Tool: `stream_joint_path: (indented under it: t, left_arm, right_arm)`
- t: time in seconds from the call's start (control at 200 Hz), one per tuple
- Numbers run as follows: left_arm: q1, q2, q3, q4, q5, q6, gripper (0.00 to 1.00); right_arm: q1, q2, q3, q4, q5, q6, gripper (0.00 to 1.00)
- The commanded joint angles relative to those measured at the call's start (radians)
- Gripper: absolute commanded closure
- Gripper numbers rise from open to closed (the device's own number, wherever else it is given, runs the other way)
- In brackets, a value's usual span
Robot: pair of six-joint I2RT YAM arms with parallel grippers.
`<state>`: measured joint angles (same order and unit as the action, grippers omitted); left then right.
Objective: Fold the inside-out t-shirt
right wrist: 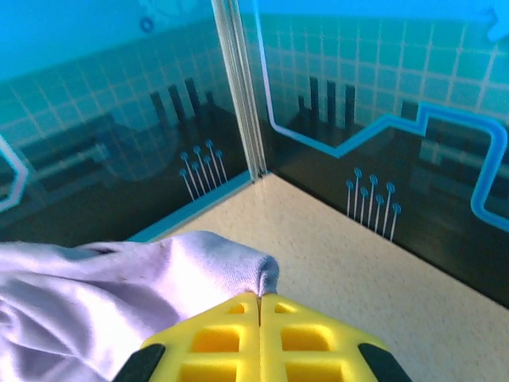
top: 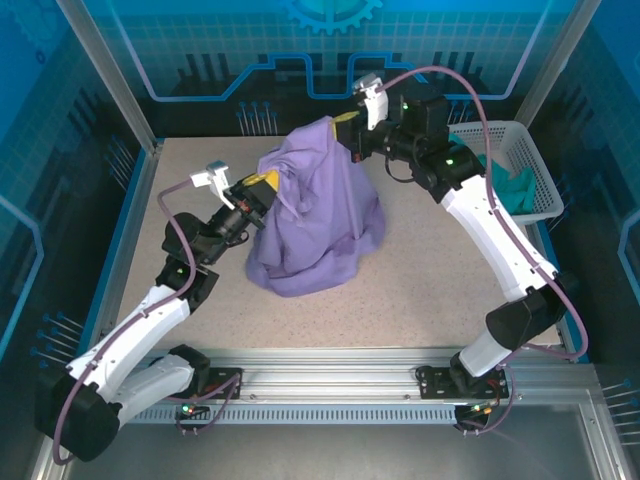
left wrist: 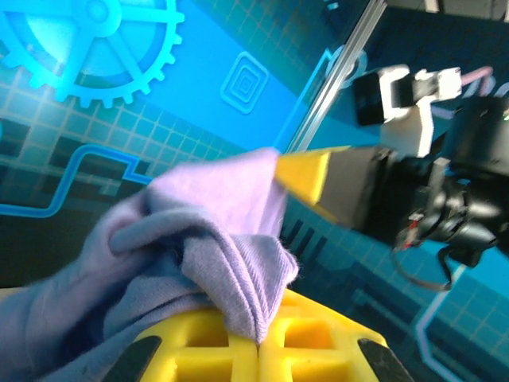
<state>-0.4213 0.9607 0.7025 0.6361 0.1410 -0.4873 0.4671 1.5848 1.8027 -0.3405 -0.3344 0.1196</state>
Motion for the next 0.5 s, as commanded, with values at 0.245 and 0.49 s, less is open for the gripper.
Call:
stream_joint_path:
  t: [0.245, 0.49]
  left_arm:
    - [-0.416, 0.274, -0.194, 0.143, -0.37, 0.444, 1.0]
    - [-0.599, 0.627, -0.224, 0.428, -0.476, 0.575, 1.0]
  right_arm:
    - [-0.053, -0.198, -0.56, 0.158, -0.017, 0.028, 1.0]
    - [-0.06, -0.263, -0.939, 0.141, 0.115, 0.228, 1.0]
